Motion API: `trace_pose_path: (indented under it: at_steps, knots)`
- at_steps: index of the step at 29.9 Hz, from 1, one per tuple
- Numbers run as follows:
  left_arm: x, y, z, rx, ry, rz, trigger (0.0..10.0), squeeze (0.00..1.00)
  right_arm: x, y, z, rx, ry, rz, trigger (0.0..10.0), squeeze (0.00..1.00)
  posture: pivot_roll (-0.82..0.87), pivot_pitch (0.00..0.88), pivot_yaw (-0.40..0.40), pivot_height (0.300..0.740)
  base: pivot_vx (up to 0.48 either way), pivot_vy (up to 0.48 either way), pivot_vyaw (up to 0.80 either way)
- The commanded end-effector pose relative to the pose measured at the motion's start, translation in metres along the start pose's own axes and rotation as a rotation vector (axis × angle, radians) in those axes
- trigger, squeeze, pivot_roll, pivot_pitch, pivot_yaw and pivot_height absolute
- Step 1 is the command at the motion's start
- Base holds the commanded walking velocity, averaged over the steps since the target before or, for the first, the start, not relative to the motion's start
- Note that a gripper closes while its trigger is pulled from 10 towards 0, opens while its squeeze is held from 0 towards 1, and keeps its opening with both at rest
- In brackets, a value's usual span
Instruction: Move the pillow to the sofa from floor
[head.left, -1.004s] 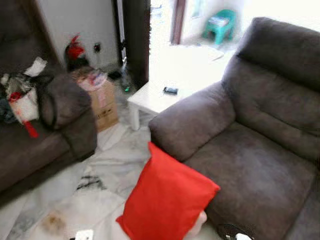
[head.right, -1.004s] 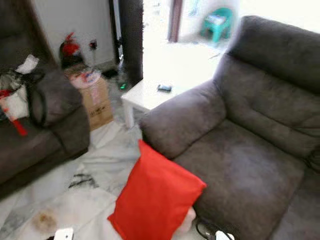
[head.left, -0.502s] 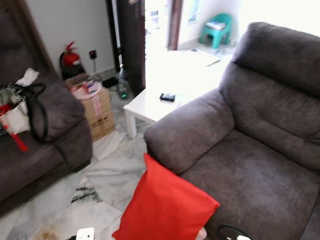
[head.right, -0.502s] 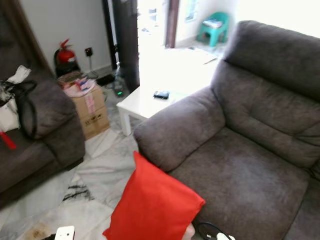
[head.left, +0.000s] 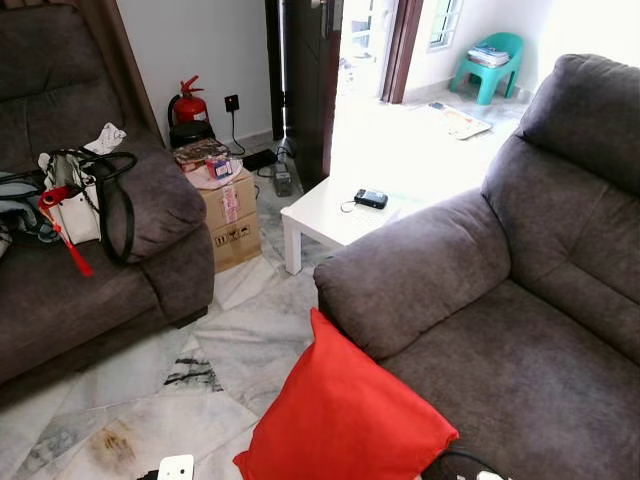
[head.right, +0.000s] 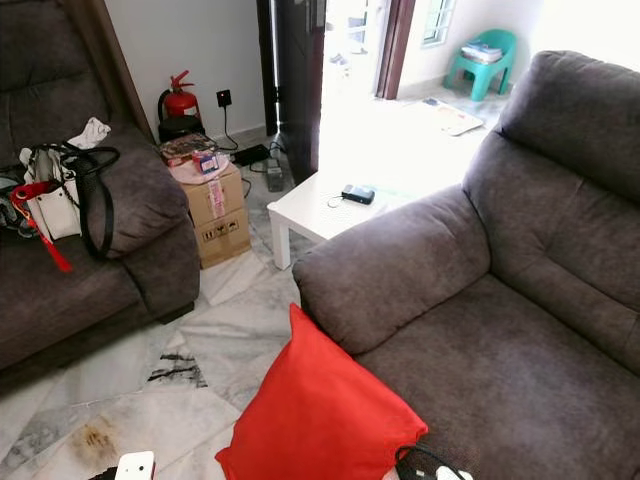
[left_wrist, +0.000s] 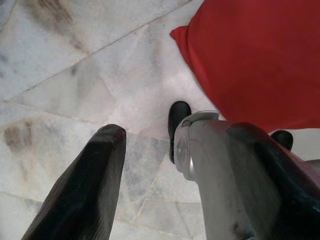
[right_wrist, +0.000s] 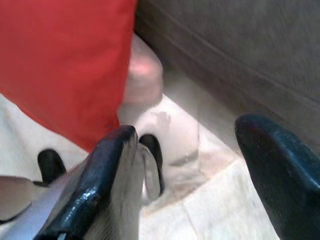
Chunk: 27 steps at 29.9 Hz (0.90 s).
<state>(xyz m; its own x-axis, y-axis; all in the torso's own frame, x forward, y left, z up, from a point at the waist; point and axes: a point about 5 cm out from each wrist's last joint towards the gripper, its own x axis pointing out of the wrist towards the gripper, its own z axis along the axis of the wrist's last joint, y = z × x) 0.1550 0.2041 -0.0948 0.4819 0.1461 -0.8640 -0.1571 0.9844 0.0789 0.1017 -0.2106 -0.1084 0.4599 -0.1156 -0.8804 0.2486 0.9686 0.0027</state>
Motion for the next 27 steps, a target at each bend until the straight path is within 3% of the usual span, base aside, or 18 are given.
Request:
trace_pose_path:
  at_steps: [1, 10, 27]
  knots:
    - [-0.0004, 0.0024, -0.0027, 0.008, 0.008, 0.01, 10.0, 0.0, 0.0012, 0.001, 0.0066, -0.005, -0.023, 0.012, 10.0, 0.0, -0.06, 0.0, -0.037, 0.74, 0.0, 0.0, 0.8]
    - [-0.0004, 0.0024, -0.0023, 0.008, 0.006, 0.011, 10.0, 0.0, 0.0012, 0.0011, 0.0063, 0.003, -0.021, 0.015, 10.0, 0.0, -0.06, 0.0, -0.036, 0.74, 0.0, 0.0, 0.78]
    - [-0.0002, 0.0024, -0.0011, 0.032, 0.001, 0.015, 10.0, 0.0, 0.0013, 0.0007, 0.0064, 0.018, -0.019, 0.011, 10.0, 0.0, -0.06, 0.0, -0.038, 0.74, 0.0, 0.0, 0.0]
